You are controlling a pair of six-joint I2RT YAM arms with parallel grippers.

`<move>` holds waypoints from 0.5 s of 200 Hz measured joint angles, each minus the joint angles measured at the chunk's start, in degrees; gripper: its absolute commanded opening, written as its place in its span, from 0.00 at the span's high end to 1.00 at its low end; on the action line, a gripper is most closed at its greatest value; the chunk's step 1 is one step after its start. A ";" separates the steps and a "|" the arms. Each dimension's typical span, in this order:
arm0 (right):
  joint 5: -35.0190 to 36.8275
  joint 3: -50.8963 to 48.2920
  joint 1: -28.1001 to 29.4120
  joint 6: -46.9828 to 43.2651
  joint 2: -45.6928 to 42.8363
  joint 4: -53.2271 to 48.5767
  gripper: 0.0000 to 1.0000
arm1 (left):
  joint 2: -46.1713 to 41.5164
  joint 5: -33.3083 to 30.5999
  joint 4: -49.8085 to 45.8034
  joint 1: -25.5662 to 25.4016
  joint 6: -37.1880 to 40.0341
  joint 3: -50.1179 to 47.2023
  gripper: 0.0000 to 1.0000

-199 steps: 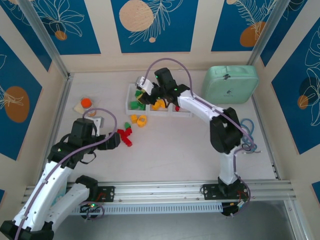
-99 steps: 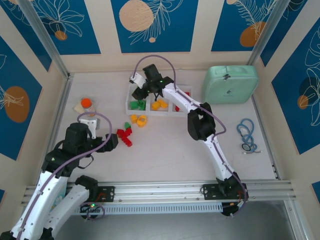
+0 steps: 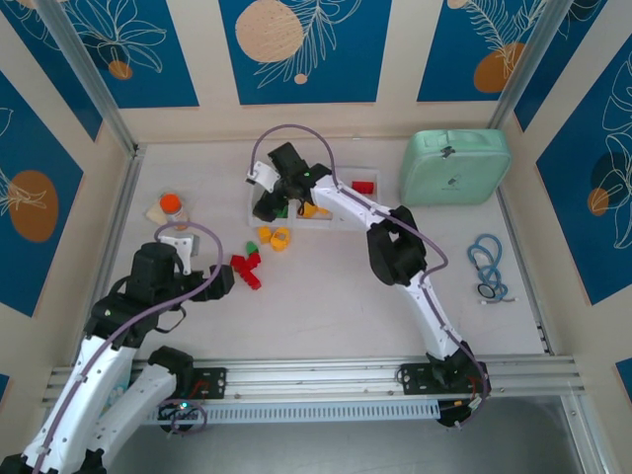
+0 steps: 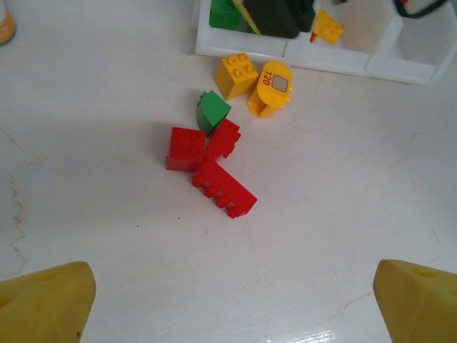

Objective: Sort the legos into containers by color
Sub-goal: Place the lego in the container.

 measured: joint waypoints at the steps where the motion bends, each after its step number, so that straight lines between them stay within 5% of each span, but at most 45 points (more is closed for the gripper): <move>1: 0.15 -0.33 0.07 0.00 -0.31 0.09 0.01 | 0.04 0.00 0.00 0.00 0.00 0.00 0.01; 64: 9.01 -19.63 2.73 9.79 -29.64 3.96 0.01 | 2.19 -0.24 1.01 0.00 0.07 -0.28 0.01; 100: 3.45 -41.66 -2.86 19.10 -49.20 9.42 0.01 | 13.88 1.79 1.70 0.02 0.09 0.02 0.07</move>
